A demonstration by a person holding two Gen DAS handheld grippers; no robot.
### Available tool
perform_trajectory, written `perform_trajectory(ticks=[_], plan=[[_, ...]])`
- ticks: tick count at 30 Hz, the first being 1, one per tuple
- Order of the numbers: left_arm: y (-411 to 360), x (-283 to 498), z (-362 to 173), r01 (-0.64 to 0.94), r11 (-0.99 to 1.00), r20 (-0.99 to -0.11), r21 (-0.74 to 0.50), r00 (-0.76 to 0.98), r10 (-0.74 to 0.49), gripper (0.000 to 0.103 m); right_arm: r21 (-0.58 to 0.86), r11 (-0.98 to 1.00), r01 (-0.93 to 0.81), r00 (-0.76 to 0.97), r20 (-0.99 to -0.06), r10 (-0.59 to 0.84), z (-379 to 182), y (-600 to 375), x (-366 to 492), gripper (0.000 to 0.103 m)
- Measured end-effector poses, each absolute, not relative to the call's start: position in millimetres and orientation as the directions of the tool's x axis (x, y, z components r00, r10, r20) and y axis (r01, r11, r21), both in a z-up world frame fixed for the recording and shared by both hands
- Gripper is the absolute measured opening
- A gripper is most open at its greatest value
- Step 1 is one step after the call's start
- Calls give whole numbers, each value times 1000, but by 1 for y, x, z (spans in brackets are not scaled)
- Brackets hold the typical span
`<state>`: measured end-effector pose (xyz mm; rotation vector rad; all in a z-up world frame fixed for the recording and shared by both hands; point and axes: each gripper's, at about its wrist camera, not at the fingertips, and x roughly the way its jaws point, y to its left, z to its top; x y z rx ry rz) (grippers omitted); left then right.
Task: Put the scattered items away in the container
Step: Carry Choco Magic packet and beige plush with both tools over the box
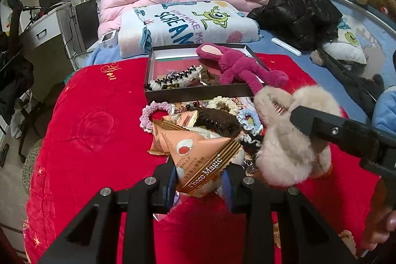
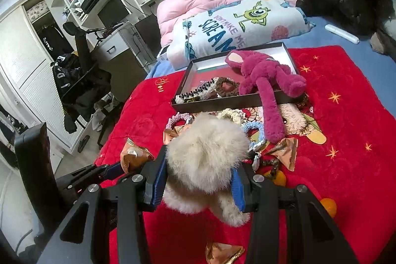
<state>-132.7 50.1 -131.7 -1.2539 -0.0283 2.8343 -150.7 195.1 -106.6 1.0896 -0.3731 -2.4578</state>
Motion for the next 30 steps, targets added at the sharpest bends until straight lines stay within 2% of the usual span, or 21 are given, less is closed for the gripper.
perform_trajectory(ticks=[15, 30], plan=[[38, -212, -109, 12, -998, -721, -58, -692, 34, 32, 342, -904, 256, -599, -678, -426, -96, 175, -227, 42], [14, -302, -138, 34, -998, -731, -56, -682, 18, 32, 258, -919, 297, -609, -690, -391, -111, 145, -302, 42]])
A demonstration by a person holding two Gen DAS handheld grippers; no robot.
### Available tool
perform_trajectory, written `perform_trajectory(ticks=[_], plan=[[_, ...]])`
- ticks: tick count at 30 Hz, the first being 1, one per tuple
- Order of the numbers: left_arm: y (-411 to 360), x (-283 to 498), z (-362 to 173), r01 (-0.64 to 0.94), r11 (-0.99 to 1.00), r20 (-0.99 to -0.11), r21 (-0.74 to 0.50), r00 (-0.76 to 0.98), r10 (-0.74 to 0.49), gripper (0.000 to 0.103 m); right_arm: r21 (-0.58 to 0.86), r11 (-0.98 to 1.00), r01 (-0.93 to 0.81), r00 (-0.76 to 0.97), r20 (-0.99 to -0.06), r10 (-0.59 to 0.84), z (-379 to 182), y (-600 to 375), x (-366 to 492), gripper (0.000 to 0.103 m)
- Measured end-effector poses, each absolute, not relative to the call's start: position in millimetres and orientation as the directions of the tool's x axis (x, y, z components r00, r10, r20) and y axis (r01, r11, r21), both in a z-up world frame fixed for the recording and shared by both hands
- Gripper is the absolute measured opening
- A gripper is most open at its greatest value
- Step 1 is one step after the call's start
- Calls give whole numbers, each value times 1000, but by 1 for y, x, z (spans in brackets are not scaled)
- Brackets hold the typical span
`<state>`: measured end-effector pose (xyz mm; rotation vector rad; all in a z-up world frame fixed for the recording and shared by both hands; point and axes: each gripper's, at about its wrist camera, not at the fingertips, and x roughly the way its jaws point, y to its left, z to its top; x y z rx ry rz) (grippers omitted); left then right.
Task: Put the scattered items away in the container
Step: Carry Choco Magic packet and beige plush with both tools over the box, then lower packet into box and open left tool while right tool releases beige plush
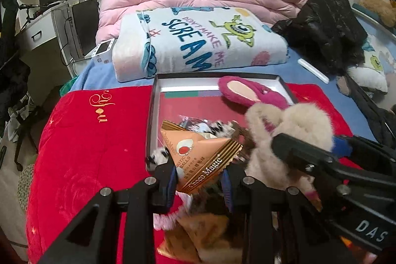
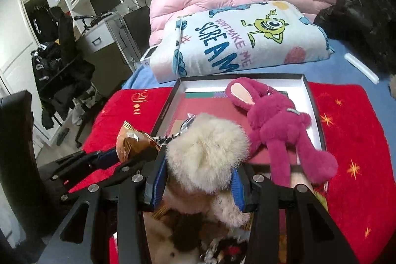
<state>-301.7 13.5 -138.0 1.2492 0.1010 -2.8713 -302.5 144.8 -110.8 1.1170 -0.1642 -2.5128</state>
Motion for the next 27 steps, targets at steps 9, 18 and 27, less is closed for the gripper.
perform_trajectory(ticks=[9, 18, 27], plan=[[3, -364, -158, 0, -1000, -730, -6, -684, 4, 32, 223, -933, 281, -627, -693, -355, -134, 137, -362, 42], [-3, -427, -175, 6, -1000, -746, -22, -666, 12, 32, 230, -940, 253, -605, -720, -339, -156, 123, -437, 42], [-21, -475, -195, 32, -999, -785, -10, -619, -12, 32, 216, -951, 222, -574, -759, -306, -168, 108, -487, 42]])
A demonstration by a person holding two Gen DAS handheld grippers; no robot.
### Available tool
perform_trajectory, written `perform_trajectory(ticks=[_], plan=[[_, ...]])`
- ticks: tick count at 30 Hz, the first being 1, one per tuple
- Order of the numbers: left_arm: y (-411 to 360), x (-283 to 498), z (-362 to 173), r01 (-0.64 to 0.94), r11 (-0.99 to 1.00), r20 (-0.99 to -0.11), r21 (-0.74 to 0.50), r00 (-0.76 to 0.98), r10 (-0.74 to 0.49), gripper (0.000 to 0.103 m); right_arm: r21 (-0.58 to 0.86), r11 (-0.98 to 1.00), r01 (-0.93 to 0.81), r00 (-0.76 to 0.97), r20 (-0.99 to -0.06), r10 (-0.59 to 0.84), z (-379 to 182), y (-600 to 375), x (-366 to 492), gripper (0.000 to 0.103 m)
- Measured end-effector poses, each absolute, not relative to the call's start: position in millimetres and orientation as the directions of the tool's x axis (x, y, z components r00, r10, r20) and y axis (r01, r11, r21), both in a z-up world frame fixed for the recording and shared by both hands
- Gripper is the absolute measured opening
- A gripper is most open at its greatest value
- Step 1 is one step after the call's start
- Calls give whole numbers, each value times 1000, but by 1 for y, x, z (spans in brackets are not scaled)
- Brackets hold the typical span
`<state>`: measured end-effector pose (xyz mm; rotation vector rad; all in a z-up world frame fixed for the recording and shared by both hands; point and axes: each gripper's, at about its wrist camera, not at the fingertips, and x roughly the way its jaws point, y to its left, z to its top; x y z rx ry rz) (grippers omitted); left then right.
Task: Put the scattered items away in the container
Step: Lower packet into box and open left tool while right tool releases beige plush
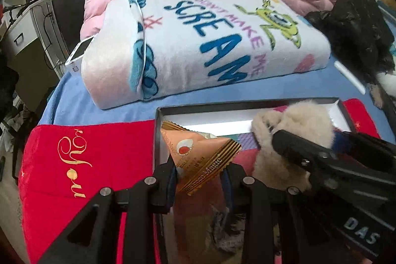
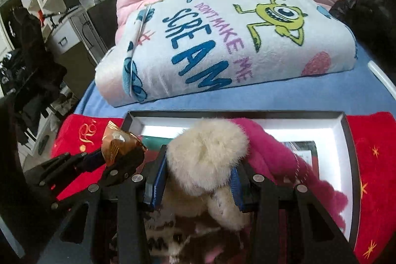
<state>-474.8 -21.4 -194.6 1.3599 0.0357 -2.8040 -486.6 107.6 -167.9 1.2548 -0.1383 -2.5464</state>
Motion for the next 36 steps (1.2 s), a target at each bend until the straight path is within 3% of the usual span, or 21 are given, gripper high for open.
perform_trajectory(ticks=[4, 19, 22, 23, 24, 27, 36], plan=[[-22, -476, -206, -8, -999, -797, 34, -604, -22, 32, 232, -948, 217, -558, -767, -316, -173, 105, -488, 41], [-19, -464, -217, -27, -1000, -797, 12, -604, 7, 35, 224, -952, 208, -552, -777, -303, -188, 101, -480, 41], [-18, -459, -215, -76, -995, -782, -63, -616, 96, 62, 297, -933, 204, -544, -758, -360, -188, 106, -478, 50], [-14, -457, -213, -95, -993, -774, -74, -622, 117, 77, 326, -922, 209, -540, -748, -387, -187, 107, -477, 61], [-11, -455, -211, -103, -992, -763, -76, -634, 125, 102, 335, -917, 215, -539, -743, -397, -186, 107, -477, 78], [-2, -450, -201, -112, -993, -732, -36, -674, 102, 103, 272, -941, 202, -557, -758, -339, -177, 103, -474, 103], [-2, -448, -190, -97, -995, -728, 11, -683, 59, 103, 296, -941, 164, -556, -760, -336, -164, 109, -471, 103]])
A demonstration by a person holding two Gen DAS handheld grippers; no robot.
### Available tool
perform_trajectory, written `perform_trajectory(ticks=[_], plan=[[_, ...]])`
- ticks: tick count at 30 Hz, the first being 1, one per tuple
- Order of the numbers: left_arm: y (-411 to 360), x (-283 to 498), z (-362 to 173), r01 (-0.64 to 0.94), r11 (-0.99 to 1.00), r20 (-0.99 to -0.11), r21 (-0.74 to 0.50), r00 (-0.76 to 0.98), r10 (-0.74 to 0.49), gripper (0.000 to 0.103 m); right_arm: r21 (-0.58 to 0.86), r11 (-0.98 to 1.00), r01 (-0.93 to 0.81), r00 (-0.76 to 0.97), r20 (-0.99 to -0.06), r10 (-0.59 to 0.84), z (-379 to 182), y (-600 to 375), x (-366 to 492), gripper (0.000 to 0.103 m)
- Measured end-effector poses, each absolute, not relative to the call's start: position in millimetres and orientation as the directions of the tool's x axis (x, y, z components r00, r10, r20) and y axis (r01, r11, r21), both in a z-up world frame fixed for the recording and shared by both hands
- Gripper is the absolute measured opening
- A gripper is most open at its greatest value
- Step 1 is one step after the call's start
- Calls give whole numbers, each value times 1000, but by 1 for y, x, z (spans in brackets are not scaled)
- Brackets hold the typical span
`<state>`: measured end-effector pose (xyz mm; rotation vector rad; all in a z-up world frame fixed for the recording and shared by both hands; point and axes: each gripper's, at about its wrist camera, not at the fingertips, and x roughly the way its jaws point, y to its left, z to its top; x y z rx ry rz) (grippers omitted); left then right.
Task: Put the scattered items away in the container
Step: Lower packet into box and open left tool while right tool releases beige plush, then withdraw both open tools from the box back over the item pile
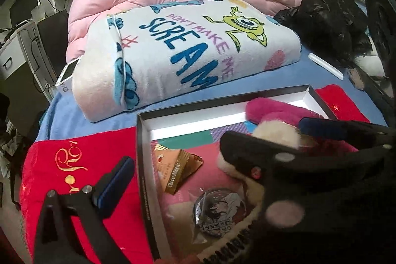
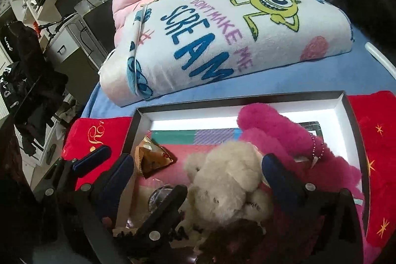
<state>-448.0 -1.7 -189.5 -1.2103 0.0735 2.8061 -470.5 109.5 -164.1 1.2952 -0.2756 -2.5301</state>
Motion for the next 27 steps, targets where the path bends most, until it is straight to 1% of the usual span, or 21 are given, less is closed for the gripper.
perform_trajectory(ticks=[7, 14, 20, 24, 27], plan=[[-7, -423, -149, -71, -997, -707, 30, -707, 29, 103, 309, -936, 169, -573, -742, -349, -139, 112, -458, 103], [5, -371, -92, -74, -994, -655, 82, -755, 2, 103, 377, -911, 166, -624, -675, -393, -99, 119, -417, 103], [20, -301, -30, -73, -991, -596, 110, -803, -7, 103, 356, -908, 219, -664, -627, -406, -43, 127, -358, 103], [24, -239, 8, -67, -997, -566, 46, -824, 30, 103, 385, -902, 195, -705, -585, -402, -8, 146, -305, 103], [24, -197, 19, -17, -998, -561, 55, -828, -17, 103, 379, -904, 198, -722, -567, -396, 14, 157, -264, 103]])
